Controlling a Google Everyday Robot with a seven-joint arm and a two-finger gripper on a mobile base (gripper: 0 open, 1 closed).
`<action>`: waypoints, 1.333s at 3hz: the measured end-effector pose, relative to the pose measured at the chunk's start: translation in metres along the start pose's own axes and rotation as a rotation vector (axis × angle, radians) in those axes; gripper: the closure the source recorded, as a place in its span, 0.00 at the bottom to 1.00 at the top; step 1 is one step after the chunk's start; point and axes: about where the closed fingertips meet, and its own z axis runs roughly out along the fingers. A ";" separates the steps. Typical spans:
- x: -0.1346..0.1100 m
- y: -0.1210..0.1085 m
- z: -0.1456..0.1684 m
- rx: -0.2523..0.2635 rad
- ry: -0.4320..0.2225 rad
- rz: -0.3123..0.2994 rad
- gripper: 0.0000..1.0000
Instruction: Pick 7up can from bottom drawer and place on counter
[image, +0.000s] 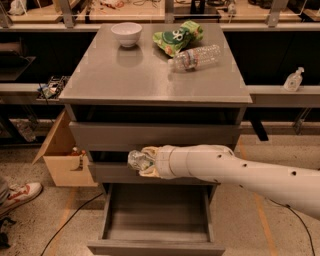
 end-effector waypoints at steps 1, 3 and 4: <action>0.000 0.000 0.000 0.000 0.000 0.000 1.00; -0.035 -0.041 -0.038 0.085 0.059 -0.158 1.00; -0.057 -0.071 -0.055 0.110 0.072 -0.226 1.00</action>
Offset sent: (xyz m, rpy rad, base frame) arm 0.0095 -0.0069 0.0661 -0.1215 -0.1728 0.0006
